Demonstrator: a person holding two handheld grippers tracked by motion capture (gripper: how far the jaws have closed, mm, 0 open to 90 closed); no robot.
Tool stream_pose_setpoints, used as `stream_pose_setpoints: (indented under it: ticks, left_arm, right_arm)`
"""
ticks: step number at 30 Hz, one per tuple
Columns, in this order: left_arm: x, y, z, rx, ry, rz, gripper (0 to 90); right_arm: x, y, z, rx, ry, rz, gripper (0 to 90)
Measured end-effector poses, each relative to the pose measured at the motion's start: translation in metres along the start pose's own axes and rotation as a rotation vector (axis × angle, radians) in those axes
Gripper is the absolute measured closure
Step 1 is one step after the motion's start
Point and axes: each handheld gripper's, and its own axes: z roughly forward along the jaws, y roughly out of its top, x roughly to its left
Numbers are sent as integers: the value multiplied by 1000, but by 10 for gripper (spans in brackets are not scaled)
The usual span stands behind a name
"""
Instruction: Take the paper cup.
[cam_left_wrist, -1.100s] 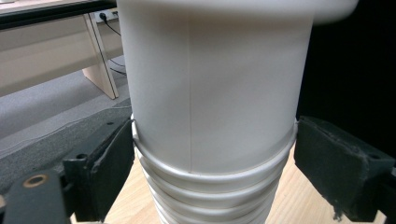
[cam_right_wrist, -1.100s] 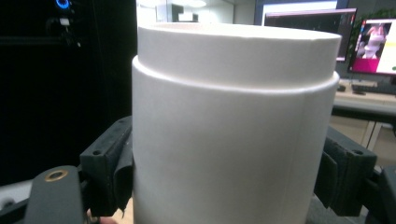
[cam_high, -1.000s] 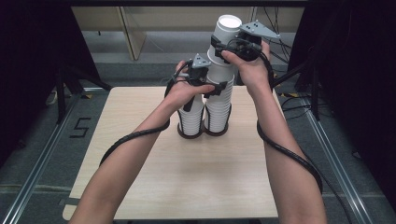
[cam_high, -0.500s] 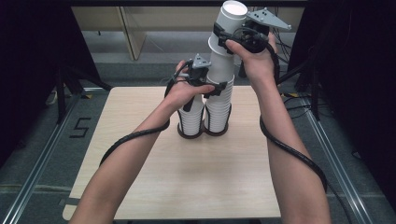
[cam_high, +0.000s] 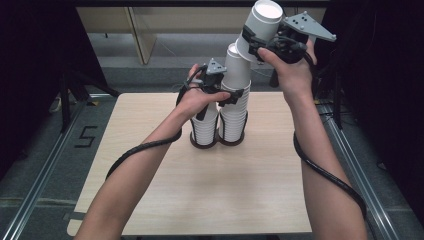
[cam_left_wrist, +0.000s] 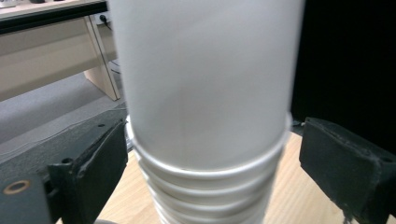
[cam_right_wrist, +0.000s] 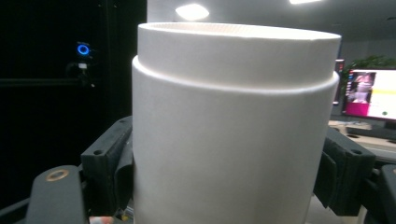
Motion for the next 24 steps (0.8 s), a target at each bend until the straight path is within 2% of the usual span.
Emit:
stream_pose_setpoints:
  ticks: [2, 3, 5, 6, 7, 8, 10, 11, 13, 14, 15, 16, 19, 21, 22, 23, 24]
  left_arm:
    - [-3, 1, -2, -16, -1, -1, 62]
    - [-6, 3, -8, -31, -5, 9, 61]
    - [-7, 4, -11, -37, -4, 13, 60]
    - [-8, 4, -14, -41, 1, 20, 59]
    - [-9, 5, -17, -46, 2, 29, 59]
    - [-11, 6, -25, -57, -2, 37, 59]
    - [-11, 6, -28, -66, -2, 35, 56]
    - [-13, 5, -38, -79, -14, 38, 56]
    - [-14, 3, -43, -85, -17, 36, 56]
    - [-15, 1, -47, -88, -18, 40, 57]
    - [-16, -1, -52, -87, -18, 43, 57]
    - [-18, -8, -62, -87, -13, 48, 63]
    - [-21, -22, -77, -90, -17, 46, 64]
    - [-22, -28, -82, -88, -19, 47, 65]
    - [-22, -38, -91, -78, -22, 41, 65]
    - [-22, -38, -91, -78, -22, 41, 65]
    - [-22, -43, -95, -77, -17, 42, 66]
  right_arm:
    - [-2, 0, -2, -6, -4, -6, 205]
    - [-8, 0, -12, 1, -17, -17, 205]
    - [-11, -1, -15, 4, -21, -22, 205]
    - [-15, -3, -24, -8, -21, -25, 205]
    - [-15, -3, -24, -8, -21, -25, 205]
    - [-17, -6, -33, -4, -22, -34, 205]
    - [-18, -8, -38, 4, -29, -43, 205]
    - [-21, -14, -47, 8, -34, -52, 205]
    - [-22, -18, -51, 11, -35, -59, 205]
    - [-23, -27, -60, 24, -39, -66, 204]
    - [-23, -27, -60, 24, -39, -66, 204]
    - [-23, -39, -70, 38, -41, -71, 204]
    - [-23, -60, -83, 64, -49, -69, 203]
    - [-24, -76, -90, 76, -54, -61, 203]
    - [-24, -83, -93, 87, -52, -63, 203]
    - [-25, -89, -96, 100, -59, -75, 203]
    - [-25, -94, -99, 107, -60, -63, 204]
